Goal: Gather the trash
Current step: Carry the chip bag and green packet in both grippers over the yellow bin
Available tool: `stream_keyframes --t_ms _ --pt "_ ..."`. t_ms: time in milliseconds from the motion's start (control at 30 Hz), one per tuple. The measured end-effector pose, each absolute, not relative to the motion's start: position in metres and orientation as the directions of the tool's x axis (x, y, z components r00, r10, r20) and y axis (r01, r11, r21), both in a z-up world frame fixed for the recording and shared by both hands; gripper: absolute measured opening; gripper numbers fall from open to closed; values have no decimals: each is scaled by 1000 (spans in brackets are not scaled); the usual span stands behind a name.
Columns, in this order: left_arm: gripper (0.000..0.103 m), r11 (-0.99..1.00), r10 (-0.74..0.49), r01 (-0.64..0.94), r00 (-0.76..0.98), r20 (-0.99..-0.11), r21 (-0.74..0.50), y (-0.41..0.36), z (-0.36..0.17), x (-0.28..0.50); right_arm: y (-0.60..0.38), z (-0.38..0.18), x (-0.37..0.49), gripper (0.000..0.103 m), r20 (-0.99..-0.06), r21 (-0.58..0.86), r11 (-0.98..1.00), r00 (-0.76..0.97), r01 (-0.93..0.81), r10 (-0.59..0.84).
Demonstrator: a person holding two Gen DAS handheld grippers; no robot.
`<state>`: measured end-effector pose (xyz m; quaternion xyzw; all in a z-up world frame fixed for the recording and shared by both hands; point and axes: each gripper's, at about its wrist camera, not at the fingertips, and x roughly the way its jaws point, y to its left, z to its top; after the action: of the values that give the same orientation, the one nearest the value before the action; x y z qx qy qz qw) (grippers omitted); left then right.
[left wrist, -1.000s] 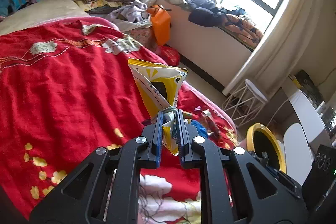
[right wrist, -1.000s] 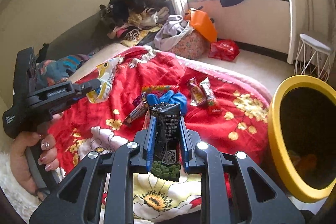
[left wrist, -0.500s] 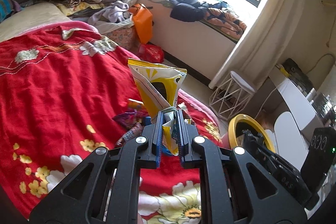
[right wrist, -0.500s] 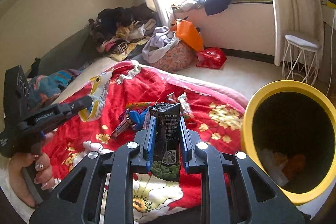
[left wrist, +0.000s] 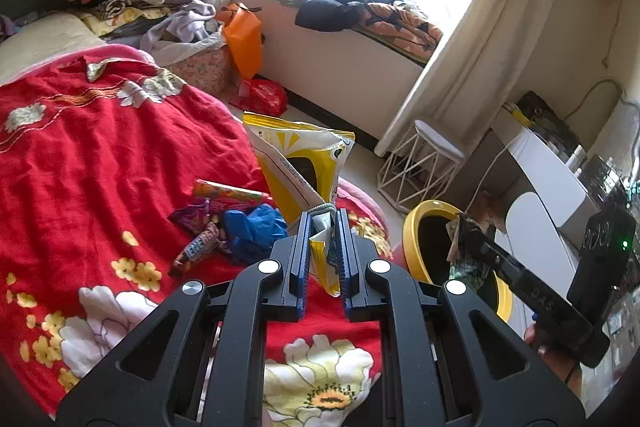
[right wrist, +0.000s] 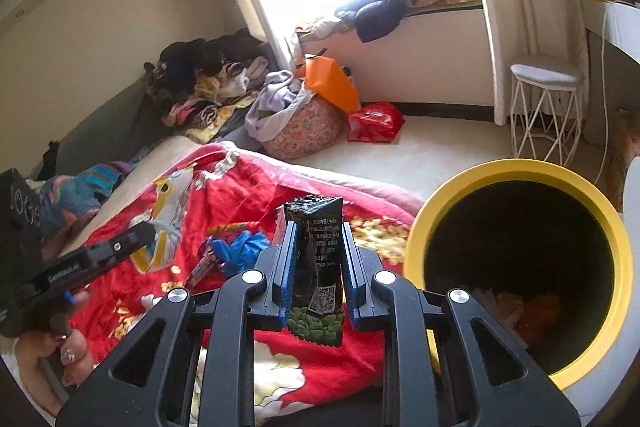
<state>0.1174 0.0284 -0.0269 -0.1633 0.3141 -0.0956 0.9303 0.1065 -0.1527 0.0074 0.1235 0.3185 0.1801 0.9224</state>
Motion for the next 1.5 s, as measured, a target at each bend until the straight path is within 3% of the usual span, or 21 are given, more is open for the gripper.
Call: stream_keyframes --t_ms 1500 --pt "8 909 -415 279 694 -589 -311 -78 -35 116 -256 5 108 20 -514 326 945 842 16 163"
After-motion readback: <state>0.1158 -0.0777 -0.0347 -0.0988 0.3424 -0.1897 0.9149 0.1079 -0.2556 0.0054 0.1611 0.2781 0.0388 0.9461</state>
